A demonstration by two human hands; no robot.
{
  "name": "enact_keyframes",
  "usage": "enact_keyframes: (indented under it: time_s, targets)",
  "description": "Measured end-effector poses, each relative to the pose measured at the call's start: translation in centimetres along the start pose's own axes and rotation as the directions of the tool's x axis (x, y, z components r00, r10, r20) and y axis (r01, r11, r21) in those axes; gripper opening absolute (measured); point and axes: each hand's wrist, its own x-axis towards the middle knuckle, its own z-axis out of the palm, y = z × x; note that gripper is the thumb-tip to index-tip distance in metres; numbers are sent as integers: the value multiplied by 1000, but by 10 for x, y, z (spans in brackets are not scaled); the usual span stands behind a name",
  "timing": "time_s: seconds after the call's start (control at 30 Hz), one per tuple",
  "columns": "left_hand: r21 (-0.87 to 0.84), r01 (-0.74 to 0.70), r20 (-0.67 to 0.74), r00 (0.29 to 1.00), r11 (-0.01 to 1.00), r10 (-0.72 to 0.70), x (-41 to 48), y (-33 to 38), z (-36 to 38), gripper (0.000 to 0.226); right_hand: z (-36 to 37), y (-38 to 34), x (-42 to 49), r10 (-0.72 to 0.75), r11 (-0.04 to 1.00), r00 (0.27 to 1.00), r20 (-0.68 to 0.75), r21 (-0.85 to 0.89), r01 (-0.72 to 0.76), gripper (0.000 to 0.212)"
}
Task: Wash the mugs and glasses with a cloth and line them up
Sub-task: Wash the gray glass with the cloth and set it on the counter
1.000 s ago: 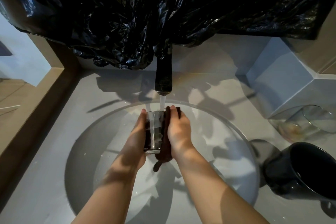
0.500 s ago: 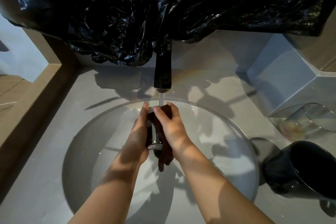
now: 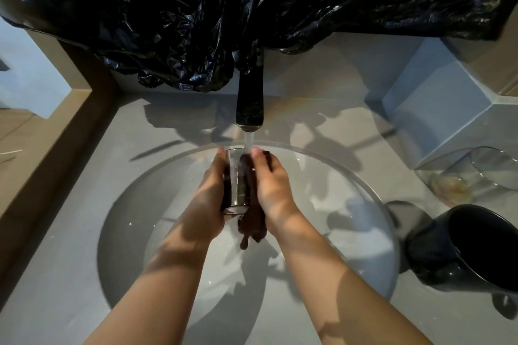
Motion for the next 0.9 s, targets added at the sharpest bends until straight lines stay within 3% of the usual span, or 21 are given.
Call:
enact_keyframes:
  time_s: [0.1, 0.27, 0.33, 0.43, 0.53, 0.6, 0.67, 0.77, 0.9]
  targets:
    - [39, -15, 72, 997, 999, 13, -2, 0, 0, 55, -10, -6, 5, 58, 997, 992, -109, 58, -52, 25]
    - [-26, -10, 30, 999, 1000, 11, 2, 0, 0, 48, 1, 0, -3, 73, 995, 994, 83, 67, -79, 34]
    - [-19, 1, 20, 1000, 1000, -1, 2, -3, -1, 52, 0, -1, 0, 31, 999, 999, 10, 34, -31, 23]
    - [6, -17, 38, 999, 1000, 17, 3, -2, -1, 70, -6, -2, 5, 68, 997, 994, -85, 52, -63, 24]
    - [-29, -30, 14, 999, 999, 30, 4, -1, 0, 71, -3, -3, -1, 104, 985, 993, 61, 133, -112, 24]
    - [-19, -40, -33, 999, 999, 39, 8, -4, -2, 66, 0, 0, -2, 48, 995, 994, 96, 84, -57, 29]
    - [-13, -67, -59, 996, 998, 66, 8, -8, -4, 56, -1, -2, 2, 13, 999, 1000, 24, 48, -14, 19]
    - [-81, 19, -13, 1000, 997, -20, 7, -8, -3, 55, -5, -4, 8, 67, 994, 995, -76, 95, -59, 22]
    - [-90, 26, 51, 998, 996, -22, 4, -5, -2, 65, -1, -6, -2, 126, 984, 988, 92, 117, -136, 31]
